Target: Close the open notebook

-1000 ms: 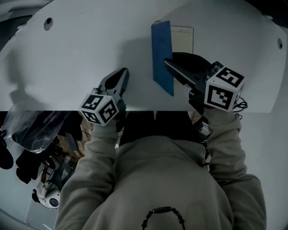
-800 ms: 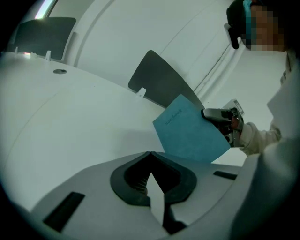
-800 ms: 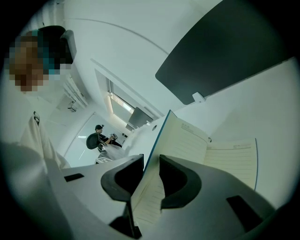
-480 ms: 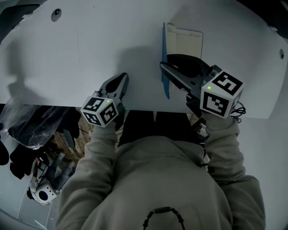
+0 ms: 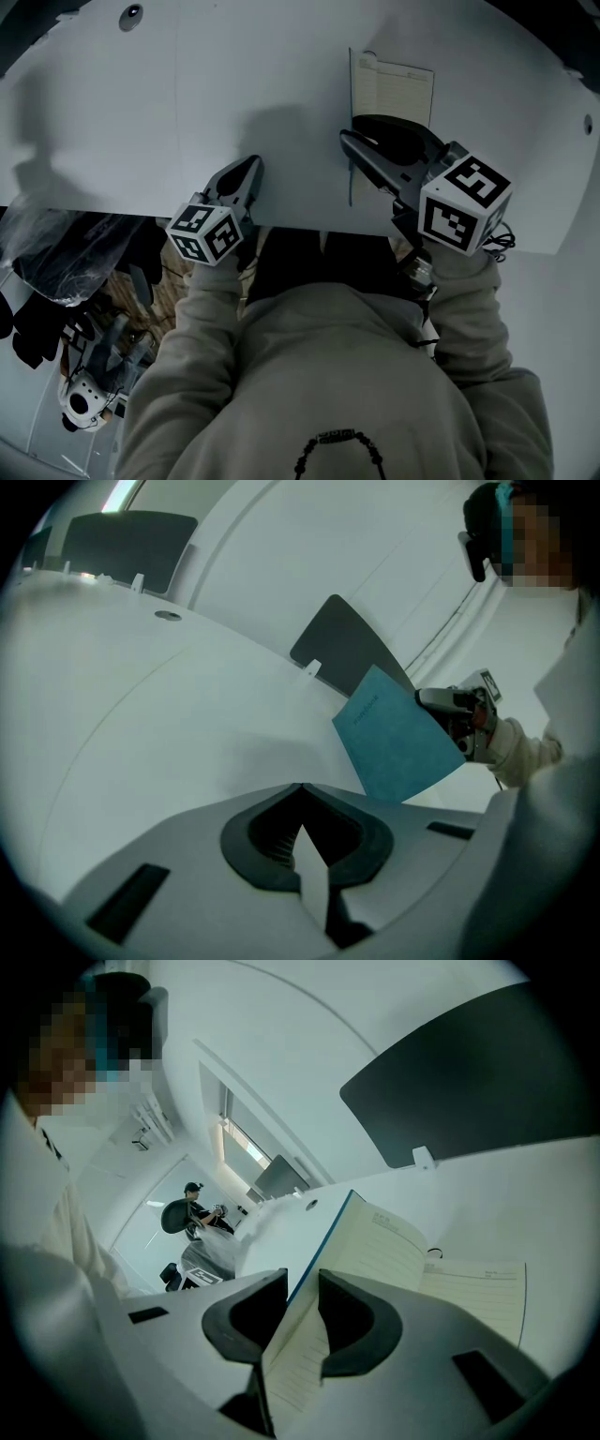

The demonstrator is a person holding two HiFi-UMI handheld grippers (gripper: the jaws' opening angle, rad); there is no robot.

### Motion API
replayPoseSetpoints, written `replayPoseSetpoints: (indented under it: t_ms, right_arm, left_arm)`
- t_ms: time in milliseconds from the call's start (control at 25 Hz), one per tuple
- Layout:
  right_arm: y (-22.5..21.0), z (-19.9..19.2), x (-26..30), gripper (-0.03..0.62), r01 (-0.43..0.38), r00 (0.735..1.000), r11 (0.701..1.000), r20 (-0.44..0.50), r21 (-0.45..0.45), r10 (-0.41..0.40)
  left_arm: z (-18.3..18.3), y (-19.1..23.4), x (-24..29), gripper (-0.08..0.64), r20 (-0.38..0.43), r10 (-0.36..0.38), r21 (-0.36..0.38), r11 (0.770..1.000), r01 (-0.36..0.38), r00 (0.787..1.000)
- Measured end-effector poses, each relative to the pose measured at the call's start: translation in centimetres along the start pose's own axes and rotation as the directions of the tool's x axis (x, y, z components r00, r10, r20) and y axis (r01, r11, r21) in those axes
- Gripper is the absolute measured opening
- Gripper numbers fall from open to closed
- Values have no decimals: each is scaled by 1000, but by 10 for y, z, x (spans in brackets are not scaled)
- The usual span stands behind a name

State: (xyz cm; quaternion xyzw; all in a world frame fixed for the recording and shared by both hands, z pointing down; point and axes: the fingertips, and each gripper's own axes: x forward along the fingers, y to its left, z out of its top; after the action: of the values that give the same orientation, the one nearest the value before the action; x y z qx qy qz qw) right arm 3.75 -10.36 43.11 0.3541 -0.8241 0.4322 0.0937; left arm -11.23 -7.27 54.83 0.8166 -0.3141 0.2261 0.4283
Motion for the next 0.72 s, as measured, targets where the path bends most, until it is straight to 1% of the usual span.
replayPoseSetpoints:
  t_ms: [240, 400, 560, 720]
  right_arm:
    - [1, -1, 3, 104, -6, 1000, 1000, -15, 21, 6]
    - [9, 2, 10, 104, -9, 1000, 1000, -29, -12, 9]
    - [23, 3, 28, 104, -10, 998, 999, -56, -39, 8]
    - [24, 0, 41, 104, -32, 998, 999, -46, -11, 32]
  left_arm:
    - [-3, 4, -6, 2, 13, 12, -37, 999, -12, 1000]
    - [-6, 12, -12, 2, 15, 22, -44, 999, -21, 1000]
    - [-13, 30, -25, 2, 19, 32, -79, 996, -30, 999]
    - [-20, 41, -31, 3, 22, 37, -97, 995, -35, 999]
